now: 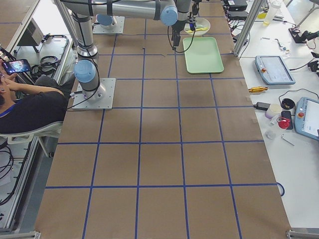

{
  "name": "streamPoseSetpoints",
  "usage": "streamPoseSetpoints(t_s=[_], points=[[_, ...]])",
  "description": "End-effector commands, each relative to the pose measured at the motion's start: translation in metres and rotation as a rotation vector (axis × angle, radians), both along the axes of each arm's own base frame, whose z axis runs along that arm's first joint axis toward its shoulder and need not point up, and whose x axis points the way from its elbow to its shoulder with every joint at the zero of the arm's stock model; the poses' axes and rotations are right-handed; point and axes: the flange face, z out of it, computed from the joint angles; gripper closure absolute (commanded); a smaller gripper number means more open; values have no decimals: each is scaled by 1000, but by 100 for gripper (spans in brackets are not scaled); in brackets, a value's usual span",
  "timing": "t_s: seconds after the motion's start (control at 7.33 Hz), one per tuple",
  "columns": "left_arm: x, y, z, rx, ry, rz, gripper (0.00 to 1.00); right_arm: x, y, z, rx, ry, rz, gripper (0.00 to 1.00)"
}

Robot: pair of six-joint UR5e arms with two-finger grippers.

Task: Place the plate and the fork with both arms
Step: 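Carry the plate with the left gripper onto the green tray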

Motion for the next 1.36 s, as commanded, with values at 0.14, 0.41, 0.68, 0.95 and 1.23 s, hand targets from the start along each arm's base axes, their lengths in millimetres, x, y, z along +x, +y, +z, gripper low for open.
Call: streamPoseSetpoints(t_s=[0.14,0.41,0.68,0.95,1.23], points=[[-96,-36,-56,14,25,-21,100,0,-2,-4,5,-4,-1,0],[-124,-33,-78,8,26,-56,100,0,-5,-8,6,-1,-1,0],[-139,-32,-99,4,27,-81,100,0,-6,-9,8,-1,2,0],[-142,-33,-103,-29,28,-79,20,1,-11,-7,-28,-4,6,0],[-135,-25,-63,-57,13,-75,0,5,-46,-15,-169,-22,1,0]])
